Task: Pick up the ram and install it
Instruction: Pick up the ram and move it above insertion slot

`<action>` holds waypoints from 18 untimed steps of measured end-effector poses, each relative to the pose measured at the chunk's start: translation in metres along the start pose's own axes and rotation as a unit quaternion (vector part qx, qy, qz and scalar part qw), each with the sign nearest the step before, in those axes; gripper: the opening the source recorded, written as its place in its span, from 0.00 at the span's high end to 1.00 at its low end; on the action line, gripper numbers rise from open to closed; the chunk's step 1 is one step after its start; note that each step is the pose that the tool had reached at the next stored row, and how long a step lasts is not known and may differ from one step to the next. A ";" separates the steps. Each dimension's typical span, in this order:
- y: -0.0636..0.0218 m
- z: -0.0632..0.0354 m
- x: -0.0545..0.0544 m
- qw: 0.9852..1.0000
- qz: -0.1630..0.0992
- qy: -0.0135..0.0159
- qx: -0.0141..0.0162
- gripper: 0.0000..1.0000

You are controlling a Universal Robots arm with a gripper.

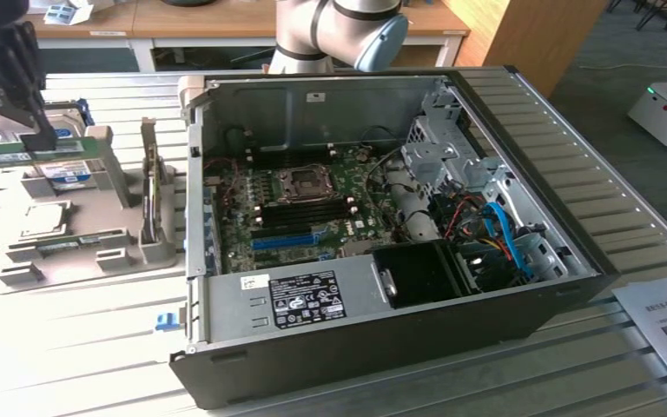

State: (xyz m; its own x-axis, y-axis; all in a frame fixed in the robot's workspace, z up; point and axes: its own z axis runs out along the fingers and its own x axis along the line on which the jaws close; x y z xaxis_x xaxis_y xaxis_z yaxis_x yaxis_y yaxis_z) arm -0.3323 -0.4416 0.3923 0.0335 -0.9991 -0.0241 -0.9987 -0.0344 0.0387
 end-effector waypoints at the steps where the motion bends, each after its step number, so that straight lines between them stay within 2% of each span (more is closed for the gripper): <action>1: -0.0018 -0.0001 0.000 1.000 0.000 0.000 0.000 0.88; 18: -0.0351 -0.0014 0.001 1.000 0.000 0.000 -0.002 0.88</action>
State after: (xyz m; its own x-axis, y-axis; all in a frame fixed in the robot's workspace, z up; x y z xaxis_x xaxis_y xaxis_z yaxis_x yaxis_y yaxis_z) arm -0.2971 -0.4417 0.3923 0.0334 -0.9992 -0.0241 -0.9985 -0.0344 0.0418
